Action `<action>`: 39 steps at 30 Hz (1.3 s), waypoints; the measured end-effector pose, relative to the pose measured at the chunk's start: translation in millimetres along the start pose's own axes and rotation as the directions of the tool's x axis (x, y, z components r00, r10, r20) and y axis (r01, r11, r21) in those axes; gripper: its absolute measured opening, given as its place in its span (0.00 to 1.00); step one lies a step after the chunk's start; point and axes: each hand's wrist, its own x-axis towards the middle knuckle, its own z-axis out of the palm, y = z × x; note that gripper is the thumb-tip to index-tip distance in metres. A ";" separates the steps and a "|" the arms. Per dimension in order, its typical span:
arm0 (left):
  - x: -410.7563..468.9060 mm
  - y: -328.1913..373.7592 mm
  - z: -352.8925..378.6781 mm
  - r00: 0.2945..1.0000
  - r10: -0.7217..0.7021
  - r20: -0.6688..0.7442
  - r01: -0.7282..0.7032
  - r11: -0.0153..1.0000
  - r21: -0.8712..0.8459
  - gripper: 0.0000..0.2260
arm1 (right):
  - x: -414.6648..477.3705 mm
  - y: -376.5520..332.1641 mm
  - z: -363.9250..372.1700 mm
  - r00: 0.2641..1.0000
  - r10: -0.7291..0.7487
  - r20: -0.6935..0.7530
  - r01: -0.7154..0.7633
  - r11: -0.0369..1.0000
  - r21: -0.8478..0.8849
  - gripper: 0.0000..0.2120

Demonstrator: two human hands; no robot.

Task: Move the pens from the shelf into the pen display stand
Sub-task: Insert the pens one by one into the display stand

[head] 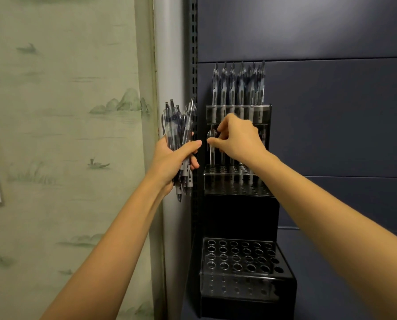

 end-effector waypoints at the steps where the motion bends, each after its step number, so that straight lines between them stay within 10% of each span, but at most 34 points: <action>1: -0.4 0.3 0.2 1.000 0.001 0.009 -0.001 1.000 0.000 0.11 | -0.9 -1.9 -4.2 0.999 -0.026 -0.042 0.027 1.000 0.001 0.14; 7: -0.5 1.9 4.8 1.000 0.007 0.011 -0.008 1.000 0.029 0.07 | -8.2 -28.5 -23.7 0.995 -0.094 0.033 0.075 0.930 0.361 0.17; 22: -0.6 0.6 7.5 0.996 -0.024 -0.081 0.026 0.999 0.026 0.26 | 3.4 -28.5 -41.7 0.996 0.042 -0.084 0.005 0.869 0.495 0.08; 27: 1.7 -0.5 1.3 0.994 -0.016 -0.110 0.018 1.000 0.024 0.14 | 3.1 -7.1 -42.9 0.992 -0.039 -0.123 0.072 0.959 0.274 0.15; 39: 3.6 5.2 5.1 0.992 0.010 -0.123 -0.008 1.000 0.017 0.20 | -1.0 12.7 -19.4 0.994 -0.036 -0.102 0.050 0.989 0.136 0.15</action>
